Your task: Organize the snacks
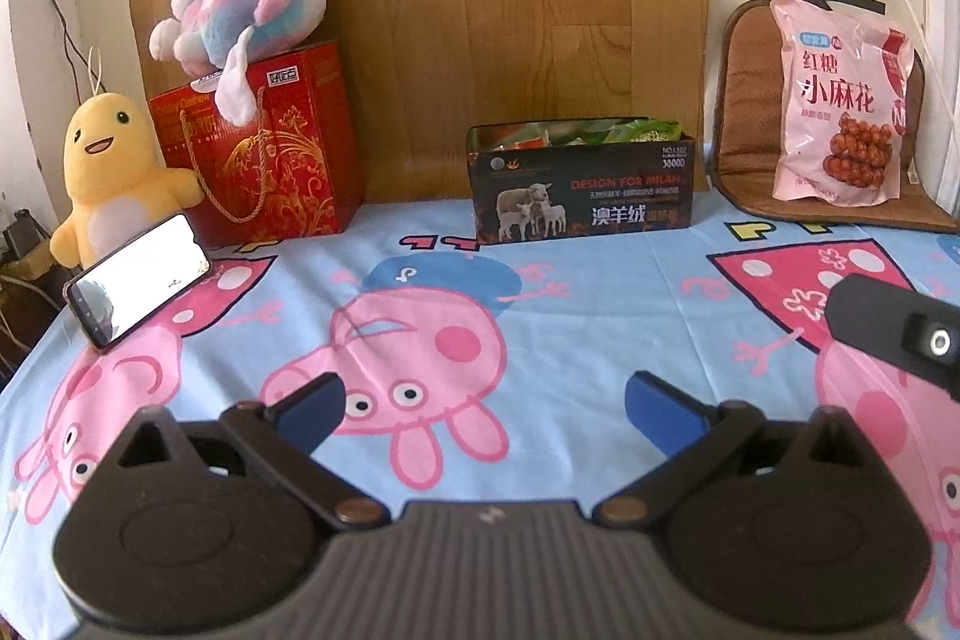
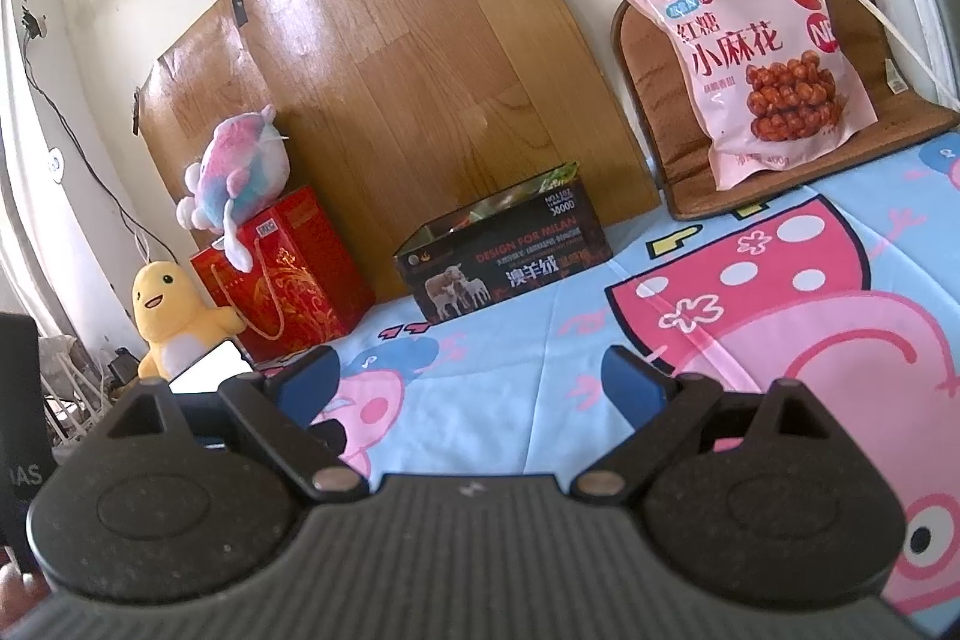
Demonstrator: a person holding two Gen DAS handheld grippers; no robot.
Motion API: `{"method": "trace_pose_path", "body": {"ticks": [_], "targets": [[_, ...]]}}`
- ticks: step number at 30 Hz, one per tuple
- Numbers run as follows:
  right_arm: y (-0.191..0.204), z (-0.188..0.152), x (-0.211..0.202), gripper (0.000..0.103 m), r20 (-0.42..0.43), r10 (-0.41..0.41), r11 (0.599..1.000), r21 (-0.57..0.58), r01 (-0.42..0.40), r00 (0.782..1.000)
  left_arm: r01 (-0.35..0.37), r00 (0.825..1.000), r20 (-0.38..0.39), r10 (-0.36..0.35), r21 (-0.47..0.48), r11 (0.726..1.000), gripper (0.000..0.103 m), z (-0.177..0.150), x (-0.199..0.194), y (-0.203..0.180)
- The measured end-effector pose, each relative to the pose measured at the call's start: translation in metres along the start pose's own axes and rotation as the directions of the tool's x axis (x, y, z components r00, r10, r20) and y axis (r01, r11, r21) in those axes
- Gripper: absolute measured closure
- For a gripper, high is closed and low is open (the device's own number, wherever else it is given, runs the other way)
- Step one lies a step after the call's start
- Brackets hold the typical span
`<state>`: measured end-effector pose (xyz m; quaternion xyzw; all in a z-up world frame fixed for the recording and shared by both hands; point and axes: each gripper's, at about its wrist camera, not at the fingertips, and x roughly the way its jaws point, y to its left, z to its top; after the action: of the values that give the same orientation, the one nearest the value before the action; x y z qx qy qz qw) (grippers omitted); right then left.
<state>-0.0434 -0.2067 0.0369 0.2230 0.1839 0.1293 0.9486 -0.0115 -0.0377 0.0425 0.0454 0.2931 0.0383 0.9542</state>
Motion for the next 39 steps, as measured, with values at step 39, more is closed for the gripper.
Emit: {"method": "trace_pose_path", "body": {"ticks": [39], "targets": [[0.0018, 0.0011, -0.0020, 0.007, 0.009, 0.000, 1.000, 0.012, 0.000, 1.000, -0.051, 0.998, 0.025, 0.050, 0.042, 0.998, 0.000, 0.0037, -0.0055, -0.0053]]}}
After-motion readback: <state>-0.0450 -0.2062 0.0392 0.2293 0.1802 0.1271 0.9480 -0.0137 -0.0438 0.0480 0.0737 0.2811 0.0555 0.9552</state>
